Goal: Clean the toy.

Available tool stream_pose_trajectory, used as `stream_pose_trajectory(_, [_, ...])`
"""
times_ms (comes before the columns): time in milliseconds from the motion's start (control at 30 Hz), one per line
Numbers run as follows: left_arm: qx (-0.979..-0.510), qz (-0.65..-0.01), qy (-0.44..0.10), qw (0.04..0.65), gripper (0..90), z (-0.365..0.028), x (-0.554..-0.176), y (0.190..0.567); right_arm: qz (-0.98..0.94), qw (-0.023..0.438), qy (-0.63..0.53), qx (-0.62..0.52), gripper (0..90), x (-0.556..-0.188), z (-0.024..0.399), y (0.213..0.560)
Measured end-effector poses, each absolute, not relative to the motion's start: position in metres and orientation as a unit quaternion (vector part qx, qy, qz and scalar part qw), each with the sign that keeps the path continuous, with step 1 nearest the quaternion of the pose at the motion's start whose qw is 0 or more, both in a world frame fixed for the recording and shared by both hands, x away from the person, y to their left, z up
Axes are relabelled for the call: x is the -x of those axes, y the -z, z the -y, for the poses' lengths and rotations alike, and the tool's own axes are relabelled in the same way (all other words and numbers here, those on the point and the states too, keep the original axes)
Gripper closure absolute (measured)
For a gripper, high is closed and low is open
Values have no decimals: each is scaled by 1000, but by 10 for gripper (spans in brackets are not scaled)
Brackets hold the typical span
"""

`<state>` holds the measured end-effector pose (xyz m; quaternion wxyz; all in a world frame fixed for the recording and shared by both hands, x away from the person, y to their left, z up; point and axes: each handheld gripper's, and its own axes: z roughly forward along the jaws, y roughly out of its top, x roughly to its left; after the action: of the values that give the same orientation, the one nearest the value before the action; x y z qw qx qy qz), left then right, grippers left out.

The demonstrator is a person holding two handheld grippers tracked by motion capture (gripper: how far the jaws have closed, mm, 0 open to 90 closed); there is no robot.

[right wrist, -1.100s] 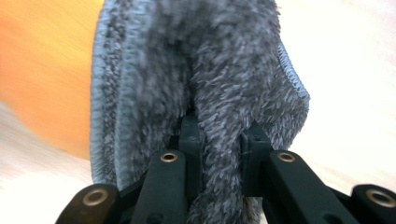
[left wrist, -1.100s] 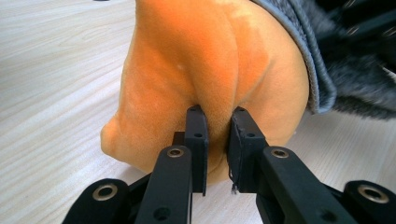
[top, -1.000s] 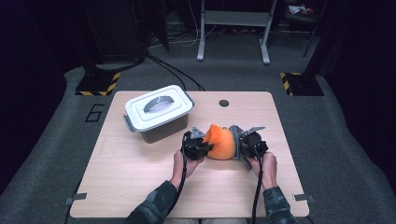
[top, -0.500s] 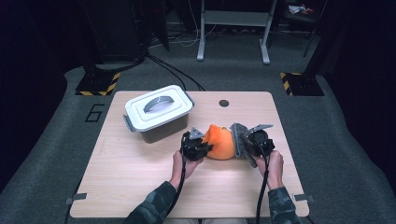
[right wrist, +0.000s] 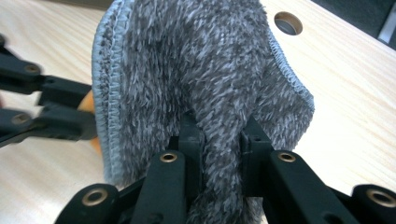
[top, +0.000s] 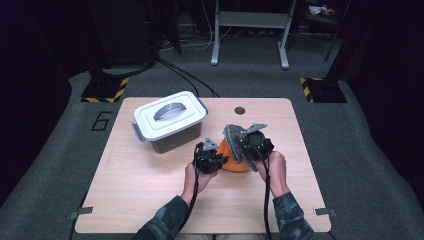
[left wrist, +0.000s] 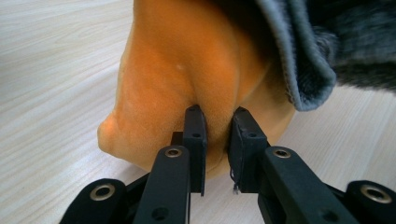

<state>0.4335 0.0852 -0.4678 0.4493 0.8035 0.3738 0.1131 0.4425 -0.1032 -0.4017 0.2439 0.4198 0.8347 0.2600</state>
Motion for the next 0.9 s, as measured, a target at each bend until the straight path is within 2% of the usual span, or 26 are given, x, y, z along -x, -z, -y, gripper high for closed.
stream_pose_trajectory(133, [-809,-367,-126,441,741,-84,-436,469,-829,238,-262,-434,755,-447,101,409])
stream_pose_trajectory(367, [-827,-325,-140,437,495,-89,-441,467,-831,231,-268,-428,757,-454,107,416])
stream_pose_trajectory(467, [-839,-306,-143,426,418,-93,-446,468,-831,226,-275,-428,757,-454,108,417])
stream_pose_trajectory(500, [-842,-298,-145,426,416,-92,-446,470,-830,226,-276,-428,757,-455,108,417])
stream_pose_trajectory(600, [-852,-276,-151,420,435,-88,-446,473,-831,225,-277,-428,757,-456,109,417])
stream_pose_trajectory(767, [-851,-289,-160,408,677,-83,-444,476,-828,227,-281,-428,755,-458,109,418])
stream_pose_trajectory(900, [-835,-321,-157,418,772,-82,-442,475,-825,234,-287,-427,754,-459,108,417])
